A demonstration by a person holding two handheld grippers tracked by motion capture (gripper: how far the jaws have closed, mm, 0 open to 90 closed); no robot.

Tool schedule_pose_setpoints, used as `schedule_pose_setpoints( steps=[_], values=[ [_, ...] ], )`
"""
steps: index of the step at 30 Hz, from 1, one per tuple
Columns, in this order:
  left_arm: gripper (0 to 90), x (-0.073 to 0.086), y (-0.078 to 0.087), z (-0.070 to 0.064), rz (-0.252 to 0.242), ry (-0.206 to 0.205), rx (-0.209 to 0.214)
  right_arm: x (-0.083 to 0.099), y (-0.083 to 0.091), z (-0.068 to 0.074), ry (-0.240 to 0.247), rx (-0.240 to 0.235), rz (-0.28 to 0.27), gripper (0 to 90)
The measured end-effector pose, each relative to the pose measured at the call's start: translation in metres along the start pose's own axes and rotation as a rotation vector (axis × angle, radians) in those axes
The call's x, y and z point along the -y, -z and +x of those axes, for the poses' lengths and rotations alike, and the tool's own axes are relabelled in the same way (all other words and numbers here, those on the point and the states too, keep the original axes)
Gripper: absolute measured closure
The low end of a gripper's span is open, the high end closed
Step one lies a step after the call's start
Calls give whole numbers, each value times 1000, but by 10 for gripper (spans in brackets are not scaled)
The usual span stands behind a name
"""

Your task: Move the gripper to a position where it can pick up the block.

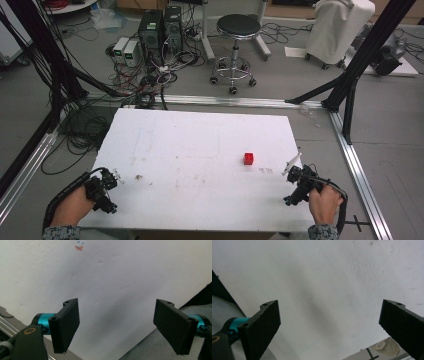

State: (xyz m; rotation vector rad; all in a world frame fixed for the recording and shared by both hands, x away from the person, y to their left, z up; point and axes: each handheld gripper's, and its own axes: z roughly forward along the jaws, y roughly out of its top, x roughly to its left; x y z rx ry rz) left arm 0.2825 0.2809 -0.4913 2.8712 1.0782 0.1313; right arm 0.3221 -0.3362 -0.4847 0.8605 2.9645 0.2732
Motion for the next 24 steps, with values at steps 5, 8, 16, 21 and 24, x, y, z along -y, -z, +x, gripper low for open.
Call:
schedule_pose_setpoints(
  steps=[5,8,16,21,24],
  values=[
    [213,0,0,1,-4,2,-2,-9,6,-12,54,16,-12,29],
    [213,1,-1,2,-4,2,-4,-15,9,-17,76,9,-14,29],
    [214,1,-4,3,3,7,5,-39,21,-30,144,2,-19,29],
    [214,2,-3,4,-1,14,8,-51,27,-39,177,-1,-14,29],
    [213,2,-3,3,-1,14,10,-55,30,-43,185,-1,-12,29]
  ],
)
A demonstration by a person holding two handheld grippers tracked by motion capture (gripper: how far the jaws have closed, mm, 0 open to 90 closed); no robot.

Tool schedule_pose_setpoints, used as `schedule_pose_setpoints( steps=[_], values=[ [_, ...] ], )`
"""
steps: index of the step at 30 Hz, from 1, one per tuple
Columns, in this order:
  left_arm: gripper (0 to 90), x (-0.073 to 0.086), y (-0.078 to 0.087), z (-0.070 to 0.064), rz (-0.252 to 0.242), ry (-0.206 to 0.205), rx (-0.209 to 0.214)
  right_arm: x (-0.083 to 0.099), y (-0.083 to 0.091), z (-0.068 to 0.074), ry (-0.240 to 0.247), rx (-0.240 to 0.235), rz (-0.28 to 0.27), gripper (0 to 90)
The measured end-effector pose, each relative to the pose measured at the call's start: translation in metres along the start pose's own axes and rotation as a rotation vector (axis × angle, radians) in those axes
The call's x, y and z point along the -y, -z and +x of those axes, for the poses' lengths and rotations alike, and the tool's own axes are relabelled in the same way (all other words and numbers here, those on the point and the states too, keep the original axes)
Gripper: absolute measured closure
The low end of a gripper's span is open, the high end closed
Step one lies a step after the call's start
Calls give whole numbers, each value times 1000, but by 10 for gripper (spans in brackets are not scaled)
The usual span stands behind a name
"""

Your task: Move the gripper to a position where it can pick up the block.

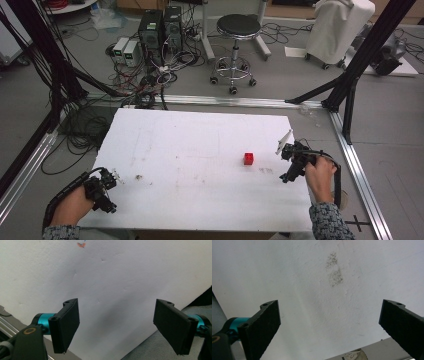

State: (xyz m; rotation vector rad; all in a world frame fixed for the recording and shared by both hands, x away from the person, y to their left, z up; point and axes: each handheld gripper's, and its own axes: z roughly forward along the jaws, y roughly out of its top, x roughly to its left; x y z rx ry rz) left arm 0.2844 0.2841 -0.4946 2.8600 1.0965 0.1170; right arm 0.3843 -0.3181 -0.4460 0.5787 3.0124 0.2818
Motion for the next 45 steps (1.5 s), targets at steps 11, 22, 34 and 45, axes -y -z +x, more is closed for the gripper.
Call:
schedule_pose_setpoints(
  steps=[11,22,34,45],
  values=[
    [213,0,0,0,-12,13,8,-21,11,-22,64,3,26,29],
    [213,0,0,1,-12,6,8,-47,13,-33,138,9,60,29],
    [213,-1,2,0,-18,0,13,-78,7,-33,261,23,84,29],
    [214,0,3,1,-27,8,14,-98,-12,-34,299,6,87,29]
  ],
)
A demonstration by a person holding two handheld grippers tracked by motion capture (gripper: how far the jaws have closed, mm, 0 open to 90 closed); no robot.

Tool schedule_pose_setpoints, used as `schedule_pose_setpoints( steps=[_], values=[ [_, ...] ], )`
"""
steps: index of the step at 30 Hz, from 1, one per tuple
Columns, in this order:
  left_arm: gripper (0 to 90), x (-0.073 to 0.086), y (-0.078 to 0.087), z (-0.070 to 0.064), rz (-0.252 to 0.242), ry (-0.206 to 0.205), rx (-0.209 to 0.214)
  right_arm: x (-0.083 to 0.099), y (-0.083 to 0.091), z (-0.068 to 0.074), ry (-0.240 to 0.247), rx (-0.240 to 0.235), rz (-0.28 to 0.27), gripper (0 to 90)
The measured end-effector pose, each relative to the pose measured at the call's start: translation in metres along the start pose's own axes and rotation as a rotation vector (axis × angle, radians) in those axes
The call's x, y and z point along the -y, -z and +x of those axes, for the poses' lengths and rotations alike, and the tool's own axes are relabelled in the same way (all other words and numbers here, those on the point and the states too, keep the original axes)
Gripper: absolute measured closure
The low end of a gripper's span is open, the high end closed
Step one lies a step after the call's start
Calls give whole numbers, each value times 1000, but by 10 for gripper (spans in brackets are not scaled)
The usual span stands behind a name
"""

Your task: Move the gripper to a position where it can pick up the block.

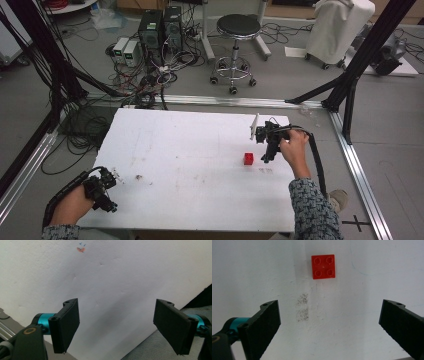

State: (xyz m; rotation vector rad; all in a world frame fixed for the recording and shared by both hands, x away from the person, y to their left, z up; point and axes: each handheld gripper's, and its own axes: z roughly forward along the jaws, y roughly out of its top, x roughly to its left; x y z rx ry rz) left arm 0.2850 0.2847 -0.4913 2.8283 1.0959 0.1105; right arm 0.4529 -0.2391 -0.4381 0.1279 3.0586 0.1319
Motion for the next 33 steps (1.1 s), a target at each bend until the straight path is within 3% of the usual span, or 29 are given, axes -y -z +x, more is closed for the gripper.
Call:
schedule_pose_setpoints(
  steps=[22,33],
  values=[
    [214,0,-1,0,0,2,-2,-23,-40,-3,45,-51,18,29],
    [213,1,0,0,-2,4,-1,-32,-51,-5,48,-50,40,29]
  ],
)
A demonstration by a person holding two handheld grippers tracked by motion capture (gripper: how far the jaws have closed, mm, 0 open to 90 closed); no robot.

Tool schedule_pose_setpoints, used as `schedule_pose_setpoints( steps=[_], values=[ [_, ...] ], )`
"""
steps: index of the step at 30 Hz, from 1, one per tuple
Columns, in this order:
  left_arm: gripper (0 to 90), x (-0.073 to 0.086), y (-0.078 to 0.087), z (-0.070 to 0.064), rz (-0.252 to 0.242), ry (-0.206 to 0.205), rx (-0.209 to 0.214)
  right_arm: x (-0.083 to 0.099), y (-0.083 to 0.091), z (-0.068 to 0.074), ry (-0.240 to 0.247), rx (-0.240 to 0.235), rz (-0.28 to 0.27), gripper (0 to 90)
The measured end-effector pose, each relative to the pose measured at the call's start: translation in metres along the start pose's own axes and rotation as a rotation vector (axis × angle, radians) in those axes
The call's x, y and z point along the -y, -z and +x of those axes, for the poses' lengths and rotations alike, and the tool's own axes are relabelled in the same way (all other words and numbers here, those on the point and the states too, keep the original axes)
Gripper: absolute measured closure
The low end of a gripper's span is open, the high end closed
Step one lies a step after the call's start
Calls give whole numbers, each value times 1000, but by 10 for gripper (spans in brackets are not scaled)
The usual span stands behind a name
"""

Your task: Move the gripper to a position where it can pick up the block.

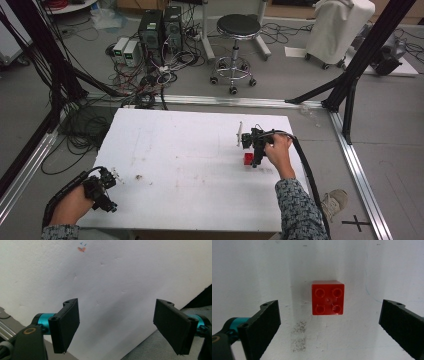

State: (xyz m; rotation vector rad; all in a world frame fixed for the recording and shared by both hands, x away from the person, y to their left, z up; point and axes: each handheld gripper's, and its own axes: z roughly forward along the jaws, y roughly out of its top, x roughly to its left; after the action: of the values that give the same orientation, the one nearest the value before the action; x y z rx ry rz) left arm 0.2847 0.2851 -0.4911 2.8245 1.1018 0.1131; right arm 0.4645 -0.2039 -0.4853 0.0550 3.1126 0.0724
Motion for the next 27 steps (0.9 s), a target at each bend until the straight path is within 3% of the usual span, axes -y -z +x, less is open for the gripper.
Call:
schedule_pose_setpoints(
  steps=[12,27],
  values=[
    [214,-1,-2,-1,4,-5,5,-3,-24,1,3,-27,9,29],
    [214,-2,-2,-2,4,-8,0,-4,-31,1,3,-25,25,29]
  ],
)
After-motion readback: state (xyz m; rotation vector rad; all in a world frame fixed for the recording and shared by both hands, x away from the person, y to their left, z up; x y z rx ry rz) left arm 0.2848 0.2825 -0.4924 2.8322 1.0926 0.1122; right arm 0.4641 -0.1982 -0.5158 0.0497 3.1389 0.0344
